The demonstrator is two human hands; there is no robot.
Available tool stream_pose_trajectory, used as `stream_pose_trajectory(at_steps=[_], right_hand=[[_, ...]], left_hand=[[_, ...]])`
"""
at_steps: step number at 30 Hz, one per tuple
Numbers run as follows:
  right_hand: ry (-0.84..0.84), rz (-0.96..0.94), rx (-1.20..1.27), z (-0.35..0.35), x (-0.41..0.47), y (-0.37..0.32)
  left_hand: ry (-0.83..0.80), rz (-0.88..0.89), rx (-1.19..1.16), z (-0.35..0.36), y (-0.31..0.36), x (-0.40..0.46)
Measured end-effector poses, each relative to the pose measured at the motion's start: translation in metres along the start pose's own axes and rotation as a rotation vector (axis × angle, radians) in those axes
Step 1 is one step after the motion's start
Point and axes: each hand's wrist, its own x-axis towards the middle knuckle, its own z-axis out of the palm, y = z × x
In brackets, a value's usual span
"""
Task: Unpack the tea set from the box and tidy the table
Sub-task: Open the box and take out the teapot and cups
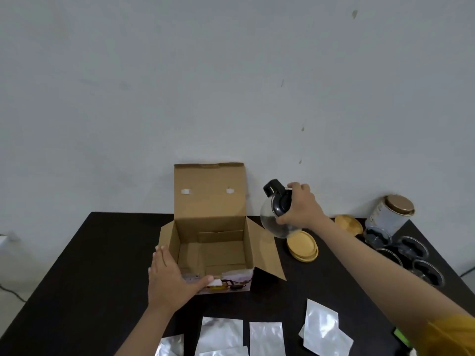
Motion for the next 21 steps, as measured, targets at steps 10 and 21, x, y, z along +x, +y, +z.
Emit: stream_pose_trajectory(at_steps=[10,21], right_hand=[[-0.110,0.022,0.063,0.063,0.027,0.011],[-0.235,0.086,-0.056,0.079,0.057,0.012]], left_hand=[[-0.025,-0.016,0.146,-0.018,-0.013,0.011],[-0.028,-0.030,0.112,-0.025,-0.017,0.007]])
